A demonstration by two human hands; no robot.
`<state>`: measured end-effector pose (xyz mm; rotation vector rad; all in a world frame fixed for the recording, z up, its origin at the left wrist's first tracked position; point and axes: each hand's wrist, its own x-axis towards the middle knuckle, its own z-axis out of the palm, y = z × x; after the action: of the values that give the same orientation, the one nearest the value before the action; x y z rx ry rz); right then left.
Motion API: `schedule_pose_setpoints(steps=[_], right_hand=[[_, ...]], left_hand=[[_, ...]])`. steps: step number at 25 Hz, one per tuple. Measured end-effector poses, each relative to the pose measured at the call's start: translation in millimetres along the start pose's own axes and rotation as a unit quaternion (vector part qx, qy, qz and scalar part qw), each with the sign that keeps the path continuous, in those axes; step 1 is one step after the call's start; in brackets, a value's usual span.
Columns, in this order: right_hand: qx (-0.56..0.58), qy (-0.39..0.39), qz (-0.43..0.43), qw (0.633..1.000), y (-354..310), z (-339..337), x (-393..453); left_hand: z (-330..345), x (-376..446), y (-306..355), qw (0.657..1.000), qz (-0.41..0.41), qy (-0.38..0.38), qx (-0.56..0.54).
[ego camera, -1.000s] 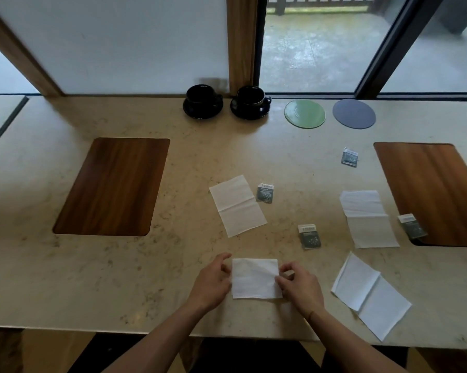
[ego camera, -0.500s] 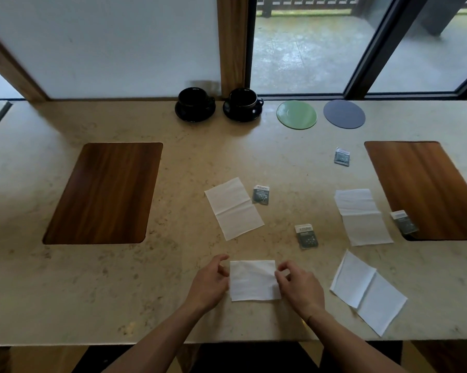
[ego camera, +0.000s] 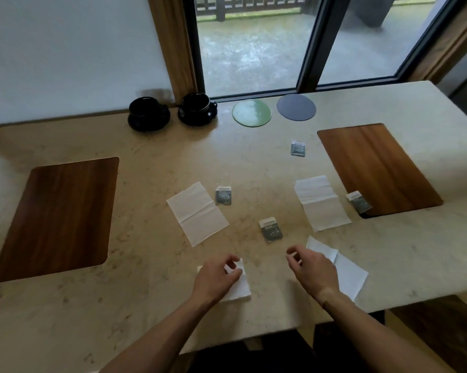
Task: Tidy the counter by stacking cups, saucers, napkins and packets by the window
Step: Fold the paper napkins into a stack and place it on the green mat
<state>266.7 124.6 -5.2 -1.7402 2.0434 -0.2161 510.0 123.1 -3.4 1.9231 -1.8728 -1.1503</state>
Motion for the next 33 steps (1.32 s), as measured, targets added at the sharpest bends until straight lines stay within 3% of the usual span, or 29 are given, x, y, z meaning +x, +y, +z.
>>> schedule_pose_setpoints(steps=[4, 11, 22, 27, 33], right_hand=[[-0.04, 0.015, -0.027, 0.999, 52, -28, 7], [-0.108, -0.039, -0.088, 0.989, 134, -56, 23], [-0.153, -0.082, -0.222, 0.959, 143, -59, 44], [-0.157, -0.073, -0.224, 0.959, 141, -60, 47], [-0.095, -0.097, -0.191, 0.972, 140, -66, 44]], left_hand=[[39, 5, 42, 1.0, 0.007, -0.019, 0.01], [112, 9, 107, 0.998, 0.03, -0.036, 0.041], [155, 4, 148, 0.971, 0.053, -0.033, 0.231], [156, 3, 143, 0.977, 0.066, -0.004, 0.201], [144, 4, 121, 0.997, 0.048, 0.03, 0.051]])
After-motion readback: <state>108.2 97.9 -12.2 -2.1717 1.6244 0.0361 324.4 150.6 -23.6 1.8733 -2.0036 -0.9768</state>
